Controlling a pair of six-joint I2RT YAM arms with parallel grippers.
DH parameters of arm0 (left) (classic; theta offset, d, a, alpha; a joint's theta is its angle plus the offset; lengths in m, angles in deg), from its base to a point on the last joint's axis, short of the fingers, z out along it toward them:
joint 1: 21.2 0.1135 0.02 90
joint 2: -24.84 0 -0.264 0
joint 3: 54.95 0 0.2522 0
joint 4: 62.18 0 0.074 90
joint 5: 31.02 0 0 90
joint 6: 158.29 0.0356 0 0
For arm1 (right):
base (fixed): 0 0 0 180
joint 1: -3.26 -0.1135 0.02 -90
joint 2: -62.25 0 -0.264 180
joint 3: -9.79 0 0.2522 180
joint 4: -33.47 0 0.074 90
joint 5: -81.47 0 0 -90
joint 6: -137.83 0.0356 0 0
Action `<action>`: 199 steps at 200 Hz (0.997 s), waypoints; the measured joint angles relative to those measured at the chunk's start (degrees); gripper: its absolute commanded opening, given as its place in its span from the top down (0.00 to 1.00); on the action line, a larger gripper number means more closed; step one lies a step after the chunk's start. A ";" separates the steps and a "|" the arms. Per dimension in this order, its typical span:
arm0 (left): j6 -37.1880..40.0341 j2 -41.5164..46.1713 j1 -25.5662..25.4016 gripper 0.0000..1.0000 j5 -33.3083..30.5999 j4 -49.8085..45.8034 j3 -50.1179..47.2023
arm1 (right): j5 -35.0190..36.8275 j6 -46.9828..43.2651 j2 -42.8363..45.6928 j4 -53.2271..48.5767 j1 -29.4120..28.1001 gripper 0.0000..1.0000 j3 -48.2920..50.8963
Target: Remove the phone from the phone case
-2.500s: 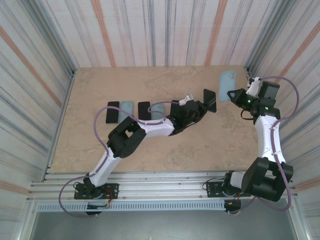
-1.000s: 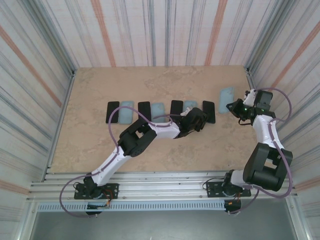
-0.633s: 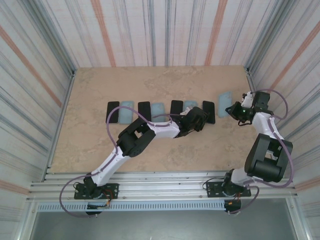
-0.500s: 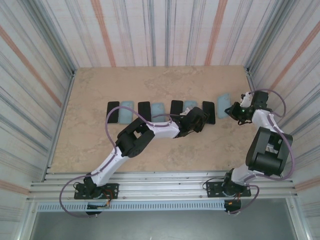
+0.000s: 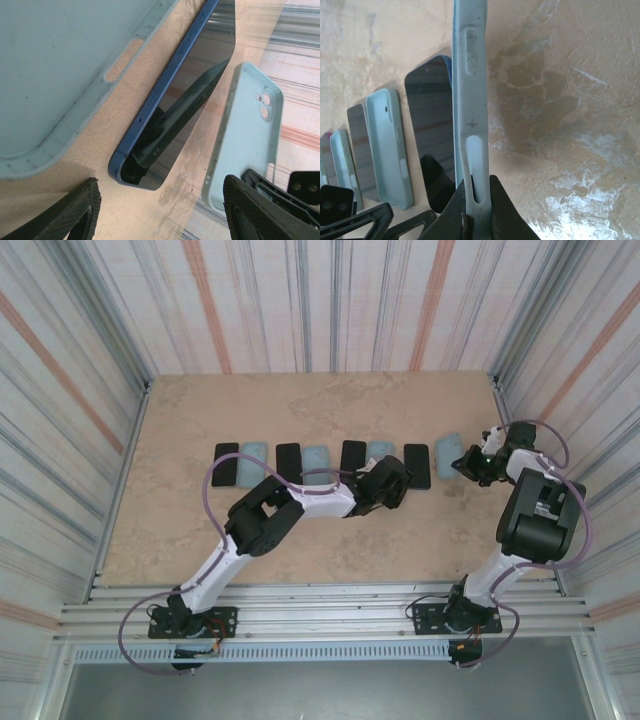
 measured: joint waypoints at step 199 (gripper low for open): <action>7.56 13.09 3.82 0.30 1.97 -0.24 -6.56 | 5.11 -6.71 -6.19 -5.25 0.46 0.52 -4.52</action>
